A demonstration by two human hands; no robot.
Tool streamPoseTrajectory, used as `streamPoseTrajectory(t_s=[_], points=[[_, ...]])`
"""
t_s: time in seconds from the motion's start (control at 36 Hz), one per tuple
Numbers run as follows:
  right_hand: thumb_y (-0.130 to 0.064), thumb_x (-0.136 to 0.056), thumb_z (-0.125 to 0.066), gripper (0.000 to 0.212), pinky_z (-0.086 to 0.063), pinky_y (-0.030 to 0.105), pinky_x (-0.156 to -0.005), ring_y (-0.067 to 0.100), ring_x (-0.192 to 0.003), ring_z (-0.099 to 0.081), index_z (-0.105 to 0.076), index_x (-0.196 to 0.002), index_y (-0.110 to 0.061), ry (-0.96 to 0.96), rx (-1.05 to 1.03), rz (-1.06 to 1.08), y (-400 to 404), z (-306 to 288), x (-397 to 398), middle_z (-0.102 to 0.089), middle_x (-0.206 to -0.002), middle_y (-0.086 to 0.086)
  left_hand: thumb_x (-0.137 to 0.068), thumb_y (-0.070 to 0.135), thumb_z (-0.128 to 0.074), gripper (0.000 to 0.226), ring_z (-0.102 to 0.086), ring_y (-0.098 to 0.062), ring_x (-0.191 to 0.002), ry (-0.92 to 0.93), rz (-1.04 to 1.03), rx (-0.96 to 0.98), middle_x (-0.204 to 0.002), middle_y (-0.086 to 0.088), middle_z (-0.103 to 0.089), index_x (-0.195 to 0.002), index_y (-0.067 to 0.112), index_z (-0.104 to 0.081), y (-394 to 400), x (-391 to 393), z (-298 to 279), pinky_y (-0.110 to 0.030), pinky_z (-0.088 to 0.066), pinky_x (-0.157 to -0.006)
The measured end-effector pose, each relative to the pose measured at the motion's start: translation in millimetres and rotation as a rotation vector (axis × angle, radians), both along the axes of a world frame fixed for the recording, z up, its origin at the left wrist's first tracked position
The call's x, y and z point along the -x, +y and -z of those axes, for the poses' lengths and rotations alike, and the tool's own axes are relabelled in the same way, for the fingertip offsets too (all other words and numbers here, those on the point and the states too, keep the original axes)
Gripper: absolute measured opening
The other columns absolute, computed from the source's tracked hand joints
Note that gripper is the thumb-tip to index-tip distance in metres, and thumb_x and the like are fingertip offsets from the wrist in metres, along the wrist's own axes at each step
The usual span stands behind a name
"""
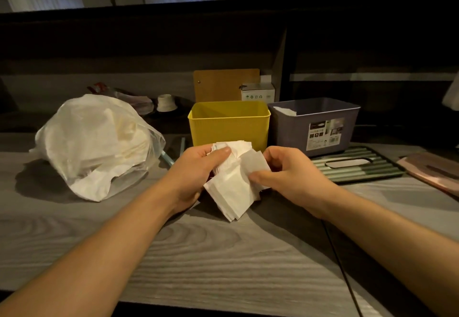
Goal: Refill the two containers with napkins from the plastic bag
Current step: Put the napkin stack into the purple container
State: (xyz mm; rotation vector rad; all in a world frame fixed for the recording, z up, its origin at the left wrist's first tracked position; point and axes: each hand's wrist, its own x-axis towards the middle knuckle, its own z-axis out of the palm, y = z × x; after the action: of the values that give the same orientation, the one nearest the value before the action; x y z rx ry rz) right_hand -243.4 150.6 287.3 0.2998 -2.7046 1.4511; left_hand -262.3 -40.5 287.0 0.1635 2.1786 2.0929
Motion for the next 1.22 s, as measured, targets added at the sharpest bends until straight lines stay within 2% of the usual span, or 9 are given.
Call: streamPoseTrajectory(t_s=[0.19, 0.33, 0.42, 0.61, 0.75, 0.83, 0.94, 1.03, 1.22], points=[[-0.014, -0.086, -0.076, 0.032, -0.057, 0.016, -0.066, -0.006, -0.084, -0.068, -0.058, -0.101, -0.035, 0.076, 0.163, 0.025, 9.1, -1.0, 4.0, -0.071, -0.092, -0.017, -0.102, 0.018, -0.054, 0.020, -0.071, -0.024, -0.099, -0.036, -0.067, -0.022, -0.108, -0.013, -0.076, -0.106, 0.010, -0.072, 0.3, 1.2, -2.5, -0.038, -0.056, -0.084], [-0.003, -0.091, -0.066, 0.032, -0.059, 0.029, -0.085, 0.007, -0.099, -0.070, -0.063, -0.110, -0.028, 0.029, 0.489, 0.022, 13.4, -8.2, 4.7, -0.073, -0.100, -0.014, -0.102, 0.021, -0.056, 0.023, -0.067, -0.037, -0.111, -0.056, -0.074, 0.010, -0.113, -0.019, -0.073, -0.111, 0.007, -0.072, -0.6, 1.0, -3.5, -0.053, -0.050, -0.100], [0.005, -0.091, -0.063, 0.043, -0.061, 0.035, -0.082, 0.016, -0.104, -0.071, -0.064, -0.122, -0.025, -0.052, 0.714, -0.117, 15.1, -16.3, 2.6, -0.072, -0.112, -0.004, -0.102, 0.022, -0.055, 0.022, -0.071, -0.028, -0.105, -0.066, -0.023, 0.011, -0.107, -0.008, -0.077, -0.114, 0.013, -0.071, 0.2, 1.8, -5.4, -0.042, -0.057, -0.087], [-0.008, -0.093, -0.068, 0.058, -0.057, 0.033, -0.095, 0.005, -0.105, -0.068, -0.050, -0.142, -0.033, 0.118, 0.337, -0.104, 0.1, -2.2, 8.2, -0.070, -0.116, -0.009, -0.105, 0.030, -0.046, 0.028, -0.075, -0.022, -0.093, -0.024, 0.099, -0.011, -0.107, -0.005, -0.077, -0.121, 0.025, -0.068, 9.0, -5.8, -6.9, -0.040, -0.060, -0.072], [-0.012, -0.094, -0.068, 0.058, -0.049, 0.031, -0.107, 0.002, -0.123, -0.056, -0.048, -0.143, -0.035, 0.280, 0.182, -0.053, -5.8, -4.0, 12.0, -0.062, -0.130, -0.013, -0.089, 0.053, -0.051, 0.046, -0.072, -0.028, -0.106, -0.084, 0.163, -0.145, -0.116, -0.007, -0.075, -0.128, 0.030, -0.060, 7.2, -8.8, -8.2, -0.052, -0.057, -0.091], [-0.014, -0.095, -0.066, 0.058, -0.046, 0.029, -0.109, 0.005, -0.129, -0.052, -0.046, -0.145, -0.034, 0.336, 0.095, -0.053, -8.6, -4.0, 10.9, -0.058, -0.136, -0.012, -0.085, 0.036, -0.064, 0.045, -0.073, -0.024, -0.104, -0.012, 0.227, -0.061, -0.115, -0.005, -0.075, -0.129, 0.027, -0.059, 7.4, -10.4, -6.1, -0.039, -0.061, -0.080], [-0.026, -0.099, -0.061, 0.058, -0.041, 0.001, -0.091, -0.009, -0.124, -0.045, -0.036, -0.150, -0.037, 0.375, 0.047, -0.067, -10.8, -6.9, 5.7, -0.049, -0.140, -0.020, -0.093, 0.003, -0.063, 0.044, -0.072, -0.026, -0.107, -0.002, 0.200, -0.104, -0.117, -0.009, -0.074, -0.134, 0.018, -0.058, 8.6, -7.2, -0.5, -0.039, -0.061, -0.082], [-0.035, -0.094, -0.066, 0.071, -0.049, 0.006, -0.077, -0.013, -0.109, -0.051, -0.025, -0.151, -0.046, 0.246, 0.118, -0.107, -4.2, -5.0, 4.7, -0.049, -0.128, -0.026, -0.080, 0.005, -0.070, 0.054, -0.071, -0.029, -0.110, -0.010, 0.150, -0.235, -0.119, -0.011, -0.073, -0.131, 0.016, -0.059, 6.4, -5.6, -0.3, -0.046, -0.060, -0.090], [-0.013, -0.089, -0.074, 0.068, -0.060, 0.032, -0.088, 0.012, -0.113, -0.065, -0.043, -0.141, -0.044, 0.152, 0.279, -0.090, 6.3, -4.8, 6.2, -0.063, -0.128, 0.000, -0.079, 0.002, -0.071, 0.045, -0.073, -0.025, -0.103, 0.046, 0.039, -0.238, -0.114, -0.010, -0.074, -0.121, 0.016, -0.062, 1.4, -1.7, 0.5, -0.040, -0.062, -0.084]])
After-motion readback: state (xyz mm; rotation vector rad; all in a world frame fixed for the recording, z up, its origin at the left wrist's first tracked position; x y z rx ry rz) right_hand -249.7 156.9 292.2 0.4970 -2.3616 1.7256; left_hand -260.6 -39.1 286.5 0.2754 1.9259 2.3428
